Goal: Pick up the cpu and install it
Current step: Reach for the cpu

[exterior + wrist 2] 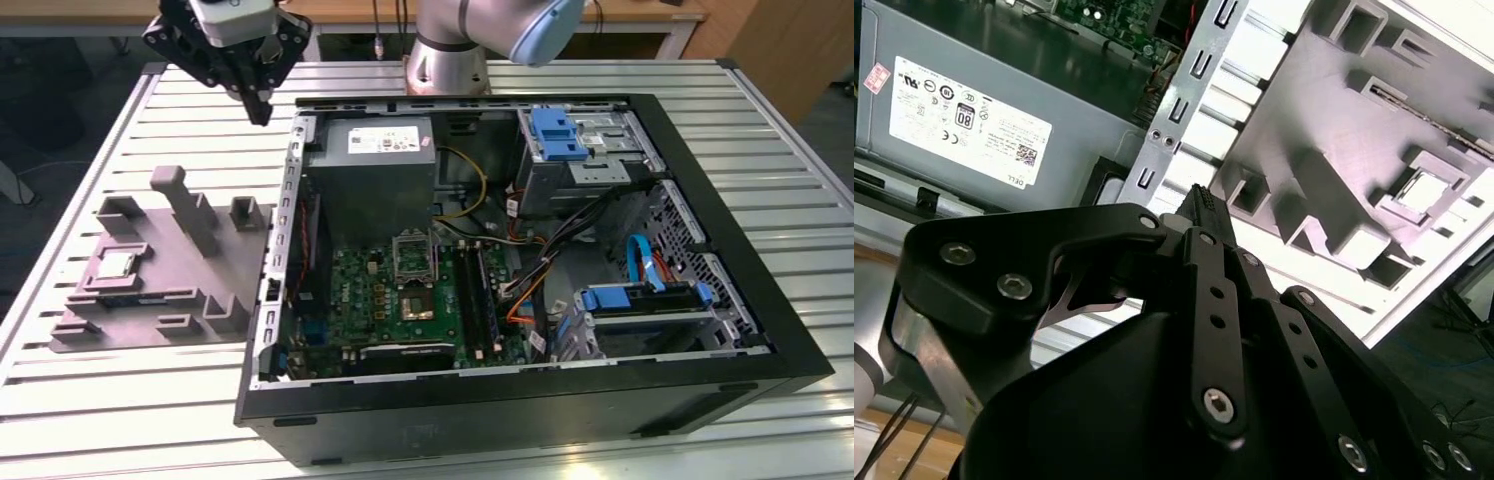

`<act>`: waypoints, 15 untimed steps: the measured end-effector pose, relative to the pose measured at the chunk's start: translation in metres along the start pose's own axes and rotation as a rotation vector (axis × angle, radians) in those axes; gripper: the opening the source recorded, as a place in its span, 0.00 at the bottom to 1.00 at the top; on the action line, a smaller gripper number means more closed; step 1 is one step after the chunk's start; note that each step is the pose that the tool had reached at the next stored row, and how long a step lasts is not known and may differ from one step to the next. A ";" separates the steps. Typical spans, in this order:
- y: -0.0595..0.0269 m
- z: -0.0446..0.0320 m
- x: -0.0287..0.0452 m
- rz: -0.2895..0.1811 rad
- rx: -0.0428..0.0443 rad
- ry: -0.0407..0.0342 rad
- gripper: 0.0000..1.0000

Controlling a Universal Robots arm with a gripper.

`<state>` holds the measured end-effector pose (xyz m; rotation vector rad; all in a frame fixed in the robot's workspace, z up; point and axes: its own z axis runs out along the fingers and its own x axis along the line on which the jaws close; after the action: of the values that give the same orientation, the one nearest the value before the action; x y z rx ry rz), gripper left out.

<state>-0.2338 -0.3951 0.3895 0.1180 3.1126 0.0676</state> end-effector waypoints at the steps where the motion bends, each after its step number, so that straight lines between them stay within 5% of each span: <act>1: 0.0000 0.0000 0.0006 0.000 0.0000 0.0000 0.11; 15: -0.0005 0.0002 0.0069 0.000 -0.0001 0.0000 0.11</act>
<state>-0.2408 -0.3951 0.3891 0.1180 3.1125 0.0677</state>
